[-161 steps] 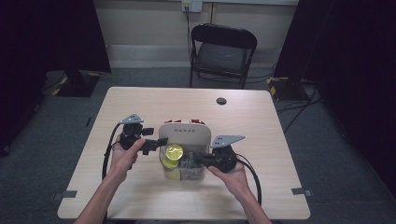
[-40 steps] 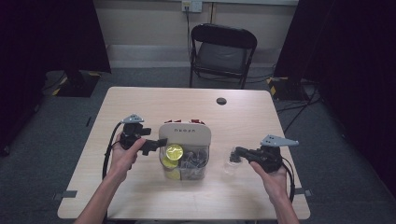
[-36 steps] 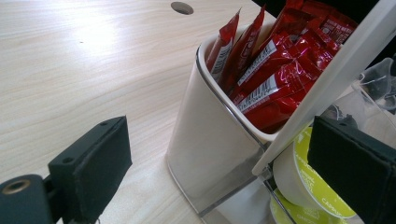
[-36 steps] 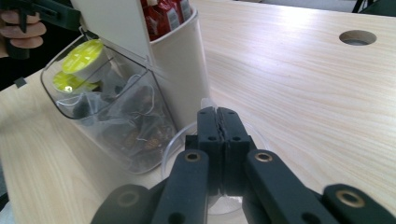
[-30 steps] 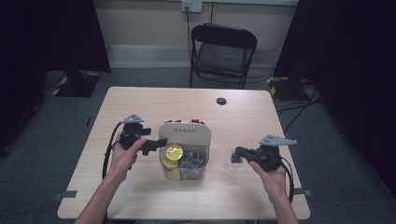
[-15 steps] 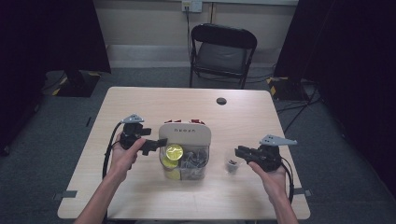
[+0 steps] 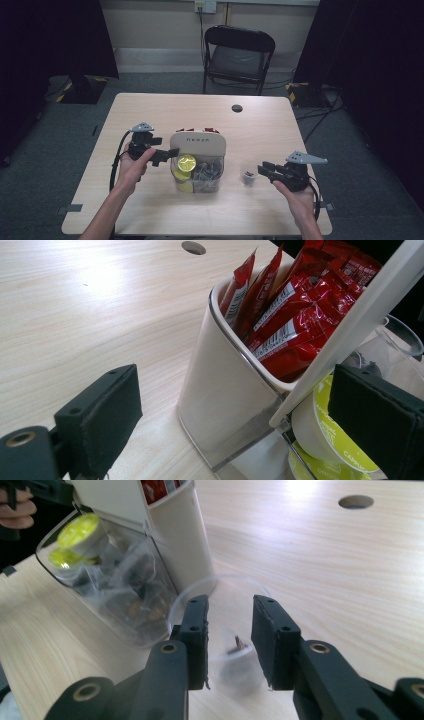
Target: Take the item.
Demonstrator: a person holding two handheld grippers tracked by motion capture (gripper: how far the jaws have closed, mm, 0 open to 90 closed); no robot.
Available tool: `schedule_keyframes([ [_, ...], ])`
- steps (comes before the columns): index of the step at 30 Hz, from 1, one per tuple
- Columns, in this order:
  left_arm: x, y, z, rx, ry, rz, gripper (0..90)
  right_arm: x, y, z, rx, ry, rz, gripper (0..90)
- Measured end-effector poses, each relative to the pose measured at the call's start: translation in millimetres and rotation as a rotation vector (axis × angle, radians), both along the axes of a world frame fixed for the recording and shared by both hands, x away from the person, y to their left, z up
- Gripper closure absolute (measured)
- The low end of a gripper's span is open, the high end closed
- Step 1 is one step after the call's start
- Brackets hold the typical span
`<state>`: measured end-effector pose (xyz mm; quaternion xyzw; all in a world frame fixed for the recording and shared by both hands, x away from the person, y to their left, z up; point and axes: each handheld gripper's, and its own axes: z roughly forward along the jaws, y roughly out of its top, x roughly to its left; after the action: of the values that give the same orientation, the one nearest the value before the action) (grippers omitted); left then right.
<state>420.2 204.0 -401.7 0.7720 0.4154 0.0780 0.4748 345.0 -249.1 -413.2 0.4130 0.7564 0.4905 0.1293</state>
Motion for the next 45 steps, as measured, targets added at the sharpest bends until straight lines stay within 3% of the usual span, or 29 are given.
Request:
schedule_keyframes([
  [8, -0.7, 0.8, 0.4, -0.001, -0.005, 0.003, 6.7, -12.4, -6.7, -14.0, -0.034, 0.031, -0.012, 61.9],
  [12, -1.9, 0.9, 1.4, 0.009, -0.010, 0.005, 7.5, -13.5, -12.5, -25.5, -0.067, 0.055, -0.039, 51.8],
  [16, -2.0, 2.4, 1.6, 0.010, -0.012, 0.002, 8.2, -9.7, -15.3, -40.8, -0.121, 0.087, -0.067, 41.9],
  [23, -3.1, 6.5, 2.2, -0.003, -0.020, -0.010, 12.4, 0.5, -26.6, -63.8, -0.157, 0.127, -0.132, 25.6],
  [26, -2.8, 8.6, 2.9, -0.026, -0.017, -0.013, 13.7, 3.4, -25.1, -70.9, -0.202, 0.142, -0.146, 19.3],
  [32, -4.6, 16.2, 9.1, -0.053, -0.025, -0.005, 16.2, 5.2, -27.2, -76.3, -0.226, 0.171, -0.177, 15.0],
  [36, -6.6, 26.1, 18.1, -0.060, -0.054, 0.003, 16.8, 5.6, -27.0, -78.2, -0.252, 0.169, -0.186, 15.1],
  [45, 0.9, 45.7, 27.8, -0.083, -0.085, 0.095, 17.4, 1.3, -22.5, -82.9, -0.324, 0.108, -0.205, 14.3],
])
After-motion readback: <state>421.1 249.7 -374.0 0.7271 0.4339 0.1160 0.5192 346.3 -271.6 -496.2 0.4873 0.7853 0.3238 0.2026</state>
